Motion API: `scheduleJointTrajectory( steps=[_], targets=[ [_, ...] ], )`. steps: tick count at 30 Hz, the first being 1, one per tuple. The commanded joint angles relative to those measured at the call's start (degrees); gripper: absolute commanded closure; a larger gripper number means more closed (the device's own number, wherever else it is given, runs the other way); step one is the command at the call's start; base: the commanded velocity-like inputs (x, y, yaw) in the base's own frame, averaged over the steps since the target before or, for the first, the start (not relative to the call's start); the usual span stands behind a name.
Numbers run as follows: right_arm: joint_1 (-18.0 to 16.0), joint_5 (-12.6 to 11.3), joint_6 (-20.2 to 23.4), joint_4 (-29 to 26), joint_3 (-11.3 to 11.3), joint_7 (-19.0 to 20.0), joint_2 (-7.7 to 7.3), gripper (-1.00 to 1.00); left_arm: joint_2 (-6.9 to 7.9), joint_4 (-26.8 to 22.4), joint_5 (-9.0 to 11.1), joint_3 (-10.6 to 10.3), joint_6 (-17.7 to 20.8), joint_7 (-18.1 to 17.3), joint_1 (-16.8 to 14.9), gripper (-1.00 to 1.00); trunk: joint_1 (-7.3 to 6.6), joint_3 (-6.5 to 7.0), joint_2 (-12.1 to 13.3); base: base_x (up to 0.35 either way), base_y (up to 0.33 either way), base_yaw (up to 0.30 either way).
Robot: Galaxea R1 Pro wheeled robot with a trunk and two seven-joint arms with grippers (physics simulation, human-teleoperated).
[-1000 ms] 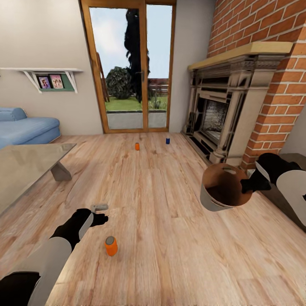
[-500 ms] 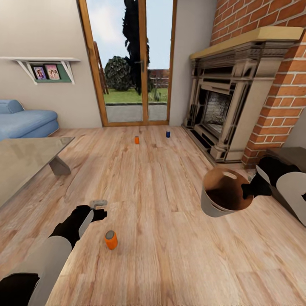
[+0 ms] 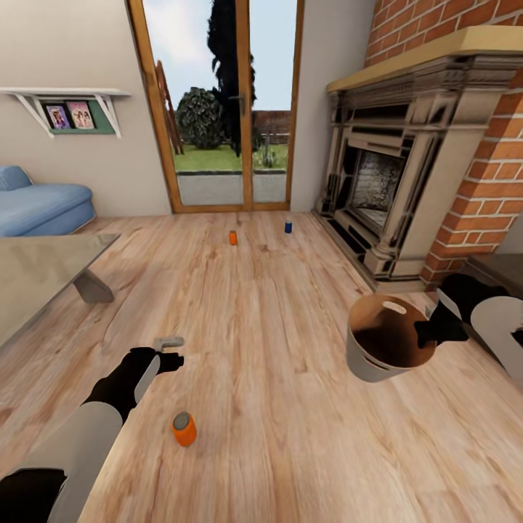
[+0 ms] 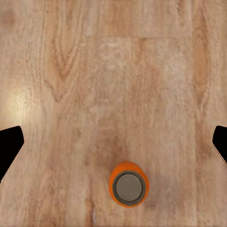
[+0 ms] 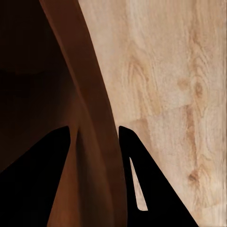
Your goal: Put the three can of soda from the living room inside the tash can in the kitchen.
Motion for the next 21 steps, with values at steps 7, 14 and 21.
scheduleJointTrajectory(
  steps=[7, 14, 21],
  targets=[
    [0.0, -1.0, 0.1, 0.1, 0.2, 0.0, 0.18, 1.0, 0.0, -0.1, 0.0, 0.0, 0.0, 0.0, 0.0, -1.0, -0.01, -0.28, 0.0, 0.18, 0.0, 0.0],
    [0.0, -1.0, 0.1, 0.2, 0.6, 0.0, 0.18, 1.0, -0.06, -0.6, 0.0, 0.1, 0.0, 0.0, 0.0, -1.0, -0.01, -0.55, 0.0, 0.027, 0.0, 0.0],
    [0.0, -1.0, 0.1, 0.2, 0.6, 0.0, 0.18, 1.0, -0.15, -0.1, -0.1, 0.1, 1.2, -0.1, 0.0, -1.0, 0.17, -2.61, -0.1, 0.002, 0.0, 0.0]
  ],
)
